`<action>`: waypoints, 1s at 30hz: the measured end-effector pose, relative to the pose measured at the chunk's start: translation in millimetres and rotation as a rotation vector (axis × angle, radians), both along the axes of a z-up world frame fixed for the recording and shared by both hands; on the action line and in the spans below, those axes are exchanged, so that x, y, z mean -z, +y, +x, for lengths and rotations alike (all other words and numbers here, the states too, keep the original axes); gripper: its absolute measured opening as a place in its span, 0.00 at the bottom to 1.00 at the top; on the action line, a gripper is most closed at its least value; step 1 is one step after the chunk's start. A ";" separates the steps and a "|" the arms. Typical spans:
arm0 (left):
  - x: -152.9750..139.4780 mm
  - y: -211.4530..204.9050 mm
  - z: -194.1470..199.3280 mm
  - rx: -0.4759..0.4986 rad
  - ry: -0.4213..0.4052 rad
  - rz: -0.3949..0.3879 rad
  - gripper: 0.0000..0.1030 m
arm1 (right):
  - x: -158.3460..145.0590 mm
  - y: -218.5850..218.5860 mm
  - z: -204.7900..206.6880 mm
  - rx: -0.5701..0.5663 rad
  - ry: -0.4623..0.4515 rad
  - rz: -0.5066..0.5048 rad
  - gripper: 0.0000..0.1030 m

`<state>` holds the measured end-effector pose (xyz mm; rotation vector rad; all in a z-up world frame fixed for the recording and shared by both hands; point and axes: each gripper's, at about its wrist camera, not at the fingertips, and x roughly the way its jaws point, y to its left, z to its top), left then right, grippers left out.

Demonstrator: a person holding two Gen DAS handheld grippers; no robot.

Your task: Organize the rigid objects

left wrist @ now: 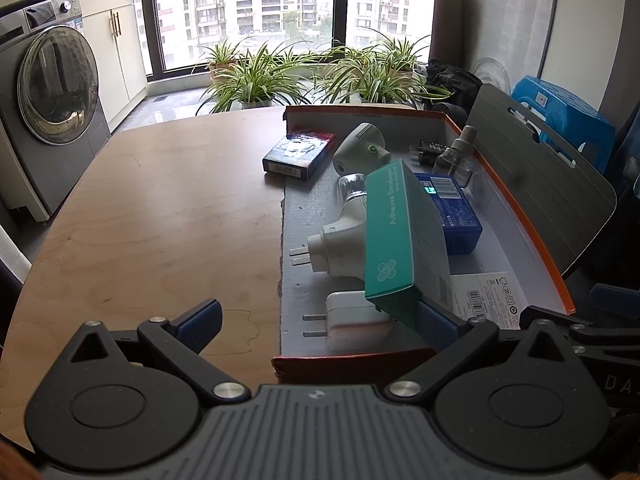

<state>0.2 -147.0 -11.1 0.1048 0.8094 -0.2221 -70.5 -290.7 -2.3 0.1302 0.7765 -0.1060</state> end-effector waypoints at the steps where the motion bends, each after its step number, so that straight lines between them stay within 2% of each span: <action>1: 0.0 0.0 0.0 -0.001 0.001 0.000 1.00 | 0.4 -0.2 0.6 0.000 0.001 0.001 0.95; 30: 4.6 -0.5 4.6 0.009 0.018 0.010 1.00 | 3.9 7.9 10.1 -0.019 0.018 0.001 0.95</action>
